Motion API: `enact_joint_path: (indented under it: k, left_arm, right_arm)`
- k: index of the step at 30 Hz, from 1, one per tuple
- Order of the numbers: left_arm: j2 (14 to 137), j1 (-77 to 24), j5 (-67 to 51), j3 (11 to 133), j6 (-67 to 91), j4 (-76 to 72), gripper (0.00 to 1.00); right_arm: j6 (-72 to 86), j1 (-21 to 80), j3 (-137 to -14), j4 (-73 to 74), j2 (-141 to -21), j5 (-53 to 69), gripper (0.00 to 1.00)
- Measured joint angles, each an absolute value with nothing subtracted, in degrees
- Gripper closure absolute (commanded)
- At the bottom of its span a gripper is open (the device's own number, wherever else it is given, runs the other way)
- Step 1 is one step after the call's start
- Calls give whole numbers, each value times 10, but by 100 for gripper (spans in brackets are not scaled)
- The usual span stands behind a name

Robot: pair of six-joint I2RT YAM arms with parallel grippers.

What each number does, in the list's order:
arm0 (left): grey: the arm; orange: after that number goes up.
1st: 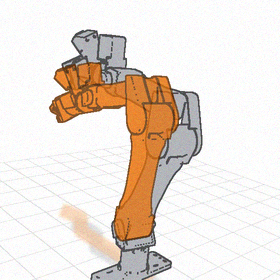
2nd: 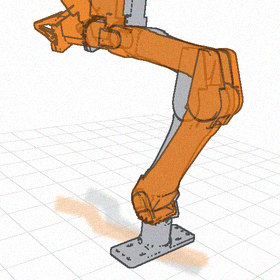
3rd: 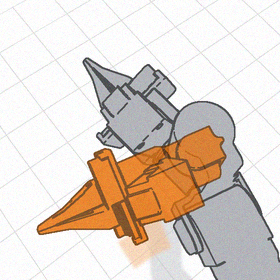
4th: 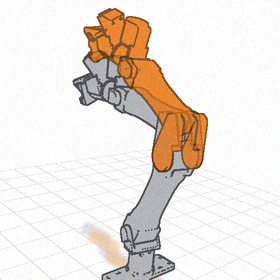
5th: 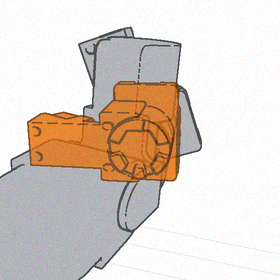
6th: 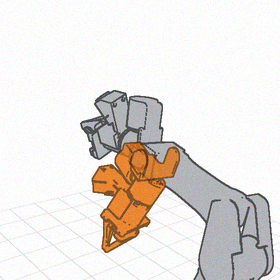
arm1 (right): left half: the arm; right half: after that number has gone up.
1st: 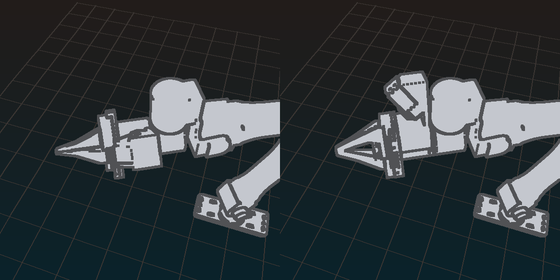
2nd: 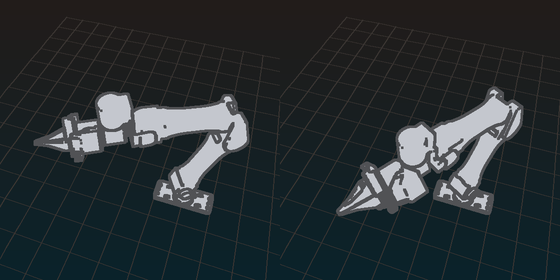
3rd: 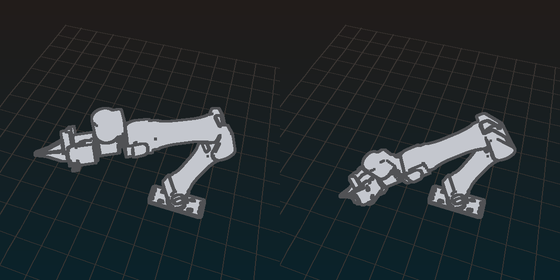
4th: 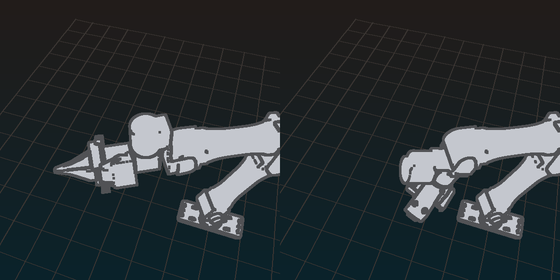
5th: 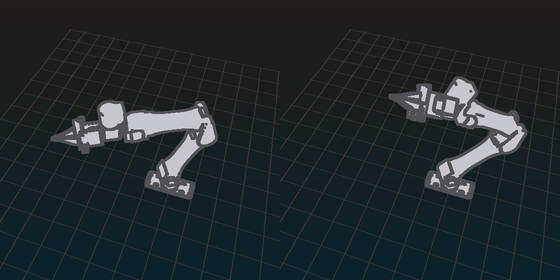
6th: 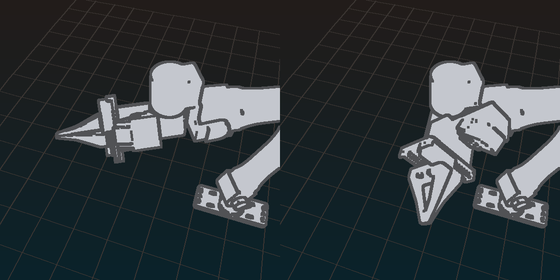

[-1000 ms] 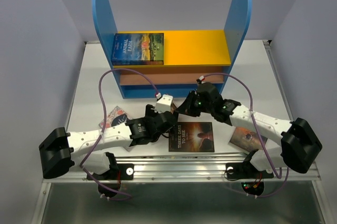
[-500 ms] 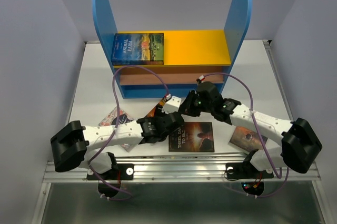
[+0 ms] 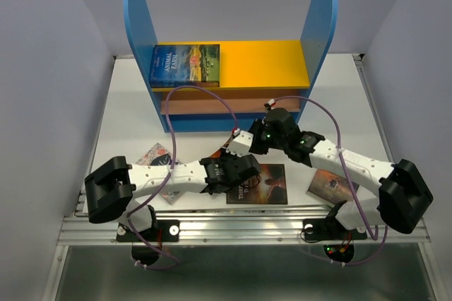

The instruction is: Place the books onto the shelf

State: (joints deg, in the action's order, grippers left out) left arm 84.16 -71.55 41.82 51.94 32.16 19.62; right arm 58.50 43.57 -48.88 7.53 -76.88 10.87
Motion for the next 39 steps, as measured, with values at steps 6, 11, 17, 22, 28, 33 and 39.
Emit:
enact_joint_path:
  k: [6, 11, 17, 22, 28, 33, 39]
  left_arm:
    - [853, -737, 457, 560, 371, 261, 100]
    - [849, -762, 492, 582, 397, 300, 100]
    - [785, -780, 515, 591, 393, 359, 100]
    - [667, -781, 515, 597, 300, 322, 100]
    - [552, -784, 464, 630, 51, 154, 100]
    - [592, -784, 419, 755, -139, 74, 100]
    - [713, -783, 440, 905, -396, -4, 100]
  right_arm:
    - [582, 436, -494, 76, -753, 102, 70]
    - [574, 443, -503, 129, -715, 41, 0]
    - [570, 443, -503, 189, -632, -67, 0]
    - [572, 442, -496, 224, -556, -148, 0]
    - [579, 442, -452, 255, -526, -181, 0]
    - [582, 439, -429, 278, -529, -182, 0]
    - [580, 437, -425, 280, -530, -182, 0]
